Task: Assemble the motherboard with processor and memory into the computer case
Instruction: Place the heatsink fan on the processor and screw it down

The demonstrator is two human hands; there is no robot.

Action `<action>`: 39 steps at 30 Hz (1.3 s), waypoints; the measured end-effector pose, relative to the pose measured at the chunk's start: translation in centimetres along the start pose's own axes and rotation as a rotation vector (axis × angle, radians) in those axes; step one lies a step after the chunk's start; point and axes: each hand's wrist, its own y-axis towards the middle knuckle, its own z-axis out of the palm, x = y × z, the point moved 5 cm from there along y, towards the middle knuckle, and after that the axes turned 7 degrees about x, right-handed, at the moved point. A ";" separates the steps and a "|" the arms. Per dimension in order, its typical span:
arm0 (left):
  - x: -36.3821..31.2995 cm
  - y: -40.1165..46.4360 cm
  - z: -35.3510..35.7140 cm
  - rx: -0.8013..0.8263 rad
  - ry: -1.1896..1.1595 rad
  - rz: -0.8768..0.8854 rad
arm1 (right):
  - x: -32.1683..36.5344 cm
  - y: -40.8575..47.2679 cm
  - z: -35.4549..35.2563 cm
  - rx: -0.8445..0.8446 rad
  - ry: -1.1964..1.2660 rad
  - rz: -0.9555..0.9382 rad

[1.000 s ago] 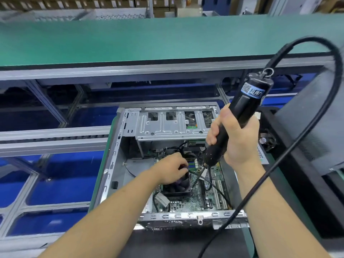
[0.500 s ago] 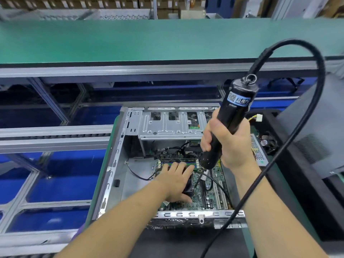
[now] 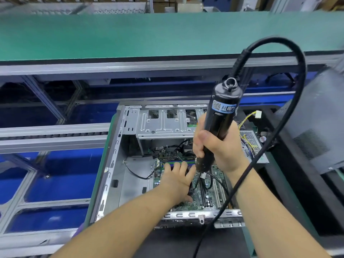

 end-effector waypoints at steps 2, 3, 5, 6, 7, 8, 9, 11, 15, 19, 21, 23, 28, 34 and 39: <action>-0.1 0.0 0.0 0.017 0.013 0.002 | 0.0 -0.2 -0.2 -0.021 -0.009 -0.003; -0.2 0.0 0.0 0.021 0.019 0.001 | 0.0 -0.3 -0.3 -0.024 -0.019 -0.006; -0.1 0.0 -0.2 0.024 0.032 0.000 | 0.0 -0.4 -0.1 -0.019 -0.040 -0.007; -0.1 0.0 -0.2 0.029 0.037 0.002 | -0.1 -0.5 0.0 -0.012 -0.050 -0.006; -0.2 0.0 -0.2 0.038 0.040 0.005 | -0.2 -0.4 0.2 -0.004 -0.060 -0.008; -0.2 0.0 -0.2 0.046 0.037 0.007 | -0.2 -0.4 0.3 0.003 -0.067 -0.007; -0.2 0.0 -0.1 0.048 0.037 0.006 | -0.2 -0.3 0.4 0.008 -0.070 -0.008; -0.1 0.0 -0.2 0.043 0.042 0.004 | -0.2 -0.2 0.6 0.014 -0.067 -0.008; -0.1 0.1 -0.1 0.038 0.031 0.007 | -0.2 -0.3 0.4 0.009 -0.031 -0.004; 0.0 0.1 0.0 0.017 0.020 0.006 | 0.0 -0.5 0.4 -0.016 -0.007 -0.010; -0.1 0.1 0.0 0.001 0.022 0.007 | 0.1 -0.4 0.4 -0.019 -0.016 -0.018; 0.0 -0.1 0.0 -0.005 0.027 0.003 | 0.2 -0.2 0.3 -0.026 -0.020 -0.025; 0.0 -0.1 -0.1 -0.017 0.033 0.003 | -0.1 -0.5 0.3 -0.008 -0.042 -0.015; -0.1 0.0 0.1 -0.032 0.038 0.000 | -0.2 -0.9 0.2 -0.012 0.002 -0.008; -0.2 0.2 0.2 -0.046 0.041 -0.009 | -0.2 -1.1 -0.2 -0.012 0.046 -0.021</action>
